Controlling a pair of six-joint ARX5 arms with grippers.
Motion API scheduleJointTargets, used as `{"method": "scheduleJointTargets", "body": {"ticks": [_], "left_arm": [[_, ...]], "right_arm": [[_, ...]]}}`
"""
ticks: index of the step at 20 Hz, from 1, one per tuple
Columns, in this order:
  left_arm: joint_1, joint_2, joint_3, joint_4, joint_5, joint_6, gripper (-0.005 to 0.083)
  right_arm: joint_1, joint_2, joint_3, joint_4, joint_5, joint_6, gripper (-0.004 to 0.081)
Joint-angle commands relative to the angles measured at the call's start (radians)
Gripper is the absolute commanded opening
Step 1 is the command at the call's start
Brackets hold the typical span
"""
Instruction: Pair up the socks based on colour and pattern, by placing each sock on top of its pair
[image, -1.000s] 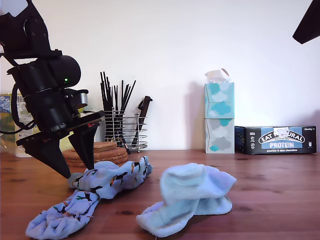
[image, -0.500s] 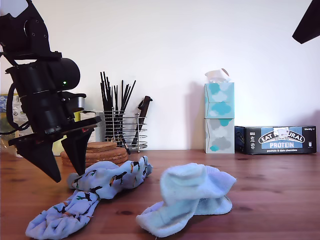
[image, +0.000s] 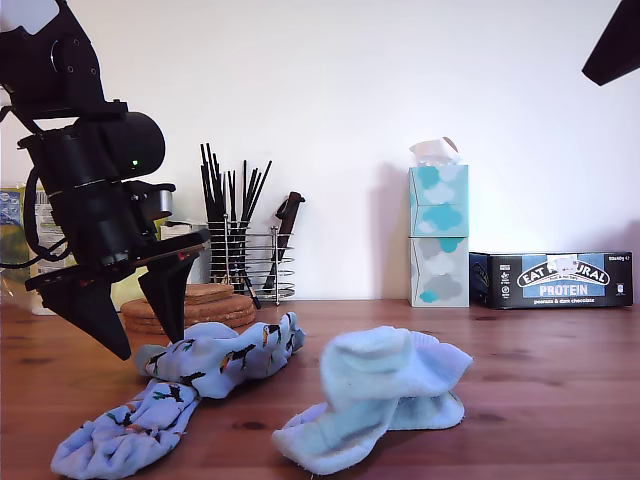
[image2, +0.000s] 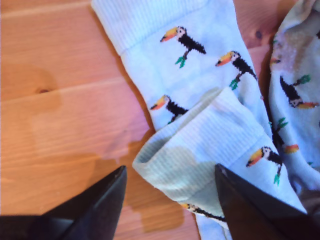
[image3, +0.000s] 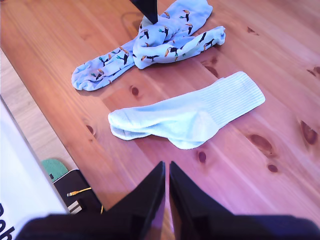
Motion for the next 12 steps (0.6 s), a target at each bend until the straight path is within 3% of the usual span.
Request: {"method": "scheduleJointTargets", "body": {"ticks": [1, 7, 9, 12], "left_arm": [[-0.003, 0.053, -0.002, 0.006, 0.002, -0.006, 0.0515], [-0.009, 0.060, -0.002, 0.029, 0.007, -0.016, 0.0416], [-0.011, 0.060, -0.002, 0.028, 0.006, -0.023, 0.0305], [-0.015, 0.060, -0.002, 0.051, 0.006, -0.024, 0.0035]], "right_arm": [[0.003, -0.005, 0.002, 0.008, 0.000, -0.002, -0.0013], [0.003, -0.005, 0.002, 0.008, 0.000, -0.002, -0.0013], [0.003, -0.005, 0.002, 0.008, 0.000, -0.002, -0.0013], [0.003, -0.005, 0.002, 0.008, 0.000, -0.002, -0.0013]]}}
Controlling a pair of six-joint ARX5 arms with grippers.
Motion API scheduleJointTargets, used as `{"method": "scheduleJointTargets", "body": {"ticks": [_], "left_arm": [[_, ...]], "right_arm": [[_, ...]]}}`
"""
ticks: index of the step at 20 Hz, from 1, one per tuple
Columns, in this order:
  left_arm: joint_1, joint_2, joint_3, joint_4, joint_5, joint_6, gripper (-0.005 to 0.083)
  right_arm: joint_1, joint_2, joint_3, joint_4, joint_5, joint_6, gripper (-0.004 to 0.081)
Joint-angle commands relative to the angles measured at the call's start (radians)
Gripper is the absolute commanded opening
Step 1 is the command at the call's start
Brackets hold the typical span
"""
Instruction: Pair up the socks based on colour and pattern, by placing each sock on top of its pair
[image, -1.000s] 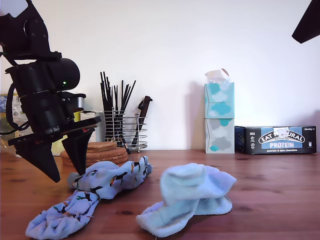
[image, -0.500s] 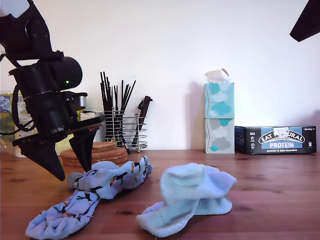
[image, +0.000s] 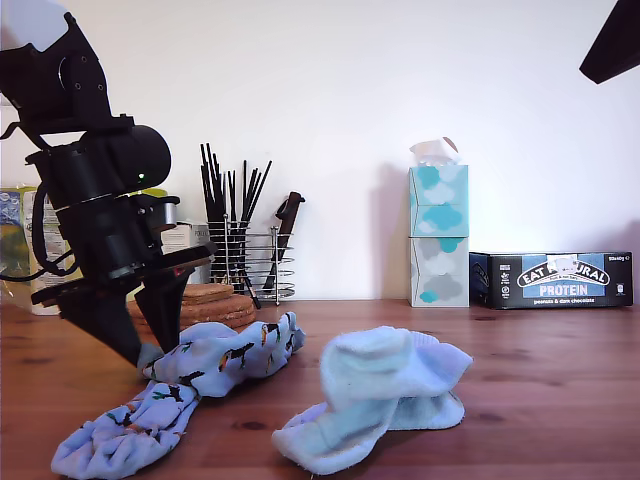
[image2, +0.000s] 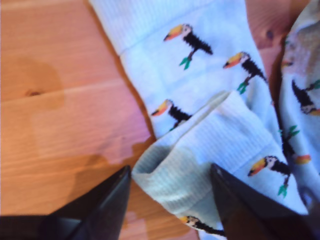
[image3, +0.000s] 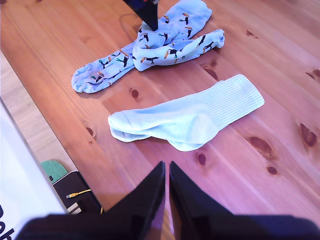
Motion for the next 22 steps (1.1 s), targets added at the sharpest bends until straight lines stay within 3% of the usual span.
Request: {"method": "scheduleJointTargets", "body": {"ticks": [1, 7, 14, 18, 22], "left_arm": [[-0.008, 0.024, -0.002, 0.030, 0.004, 0.003, -0.0029], [-0.017, -0.037, 0.039, 0.005, 0.094, 0.047, -0.0021], [-0.036, -0.334, 0.042, -0.062, 0.129, 0.116, -0.0021], [-0.051, -0.506, 0.045, -0.086, 0.160, 0.140, -0.0021], [-0.051, -0.634, 0.048, -0.188, 0.217, 0.139, -0.0021]], "right_arm": [[0.003, -0.005, 0.002, 0.007, 0.000, -0.002, -0.0013], [0.003, -0.005, 0.002, 0.007, 0.000, -0.002, -0.0013], [0.003, 0.006, 0.002, 0.067, -0.004, -0.002, -0.0013], [0.003, 0.079, 0.002, 0.170, -0.031, -0.002, -0.0013], [0.003, 0.168, 0.002, 0.188, -0.031, -0.002, -0.0013]]}}
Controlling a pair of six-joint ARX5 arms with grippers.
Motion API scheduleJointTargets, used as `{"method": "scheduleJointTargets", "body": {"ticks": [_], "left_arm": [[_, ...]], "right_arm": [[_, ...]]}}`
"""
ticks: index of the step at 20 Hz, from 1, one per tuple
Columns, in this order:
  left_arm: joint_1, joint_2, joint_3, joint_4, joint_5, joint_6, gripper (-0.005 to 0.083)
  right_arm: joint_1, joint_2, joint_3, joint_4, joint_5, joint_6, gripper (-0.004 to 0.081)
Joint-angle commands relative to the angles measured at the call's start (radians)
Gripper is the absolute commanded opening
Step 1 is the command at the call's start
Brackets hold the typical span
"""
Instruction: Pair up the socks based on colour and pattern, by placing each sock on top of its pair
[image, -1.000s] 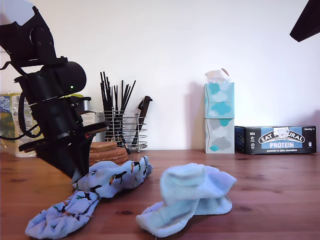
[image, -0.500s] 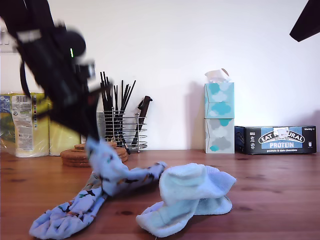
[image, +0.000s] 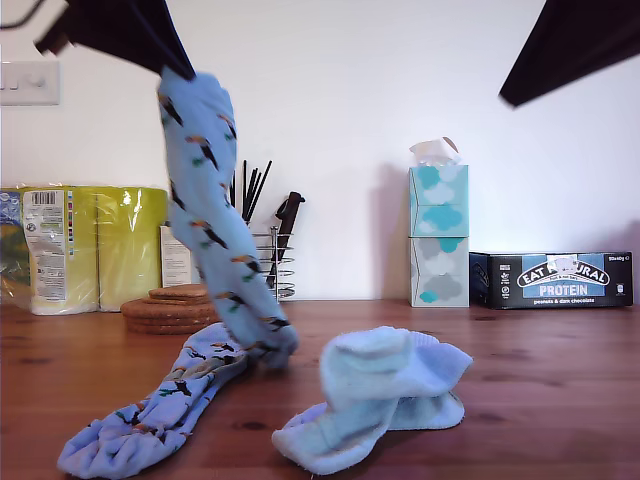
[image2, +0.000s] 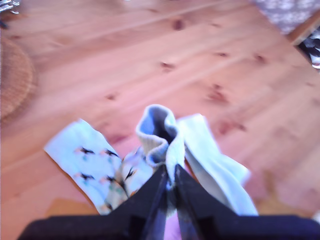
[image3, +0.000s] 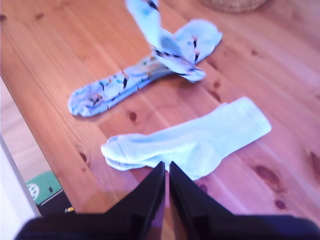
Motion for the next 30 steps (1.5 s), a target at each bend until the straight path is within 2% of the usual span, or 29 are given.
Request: {"method": "scheduleJointTargets", "body": {"ticks": [1, 6, 9, 13, 18, 21, 30], "left_arm": [[-0.002, -0.048, -0.004, -0.046, 0.013, 0.002, -0.0021], [-0.003, -0.158, 0.072, -0.271, 0.055, -0.009, -0.0021], [-0.003, -0.164, 0.161, -0.456, 0.057, -0.001, -0.0021], [-0.002, -0.148, 0.241, -0.621, 0.064, 0.002, -0.0021], [-0.003, -0.076, 0.241, -0.622, 0.051, 0.020, -0.0021], [-0.003, 0.025, 0.241, -0.601, -0.002, 0.068, -0.0021], [-0.002, 0.377, 0.241, -0.303, -0.050, 0.104, -0.0021]], "right_arm": [[0.003, 0.016, 0.002, 0.007, -0.004, -0.002, -0.0013], [0.003, 0.040, 0.002, 0.039, -0.011, -0.007, -0.0013], [0.003, 0.040, 0.002, 0.059, -0.011, -0.011, -0.0013], [0.003, 0.040, 0.002, 0.060, -0.011, -0.032, -0.0013], [0.003, 0.040, 0.002, 0.059, -0.011, -0.032, -0.0013], [0.003, 0.040, 0.002, 0.058, -0.011, -0.032, -0.0013], [0.003, 0.040, 0.002, 0.057, -0.011, -0.032, -0.0013]]}}
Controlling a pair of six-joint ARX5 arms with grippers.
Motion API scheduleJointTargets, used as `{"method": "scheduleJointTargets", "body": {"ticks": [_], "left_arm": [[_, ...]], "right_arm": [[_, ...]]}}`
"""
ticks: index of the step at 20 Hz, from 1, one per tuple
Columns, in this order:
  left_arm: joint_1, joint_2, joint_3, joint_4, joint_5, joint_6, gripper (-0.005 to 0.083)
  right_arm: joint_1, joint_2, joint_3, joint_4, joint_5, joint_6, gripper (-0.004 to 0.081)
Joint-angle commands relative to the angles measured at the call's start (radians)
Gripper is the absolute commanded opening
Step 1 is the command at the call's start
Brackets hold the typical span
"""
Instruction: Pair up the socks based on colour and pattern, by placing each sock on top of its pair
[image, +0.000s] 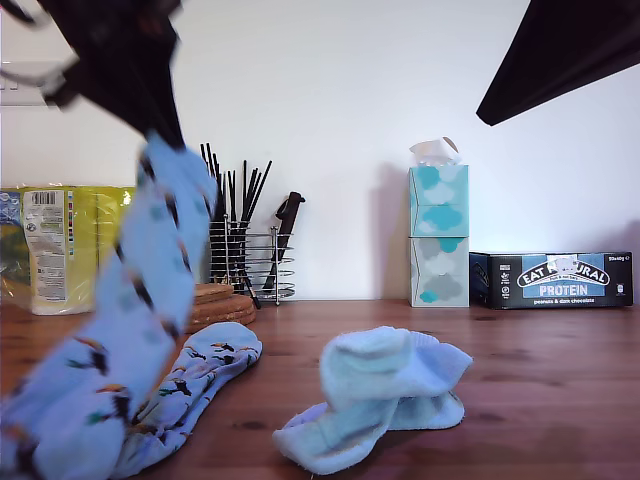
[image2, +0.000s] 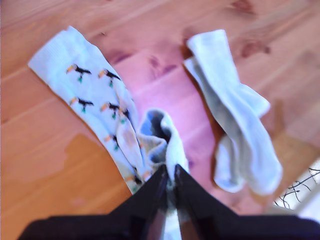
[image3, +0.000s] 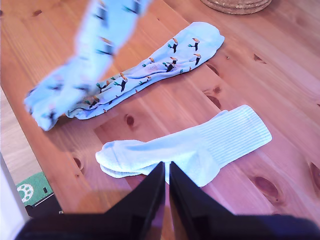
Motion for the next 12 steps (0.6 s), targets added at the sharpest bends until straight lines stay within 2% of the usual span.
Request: {"method": "scheduleJointTargets", "body": {"ticks": [1, 4, 12], "left_arm": [[-0.002, 0.065, -0.002, 0.053, -0.023, 0.007, -0.0021], [-0.002, 0.156, -0.002, 0.159, -0.072, 0.036, -0.0021], [0.006, 0.278, -0.002, 0.375, -0.097, 0.037, -0.0021]], "right_arm": [[0.003, 0.000, 0.002, 0.003, -0.007, -0.003, -0.0013], [0.003, -0.001, 0.002, 0.002, -0.007, -0.004, -0.0013], [0.003, 0.000, 0.002, 0.003, -0.006, -0.007, -0.0013]]}}
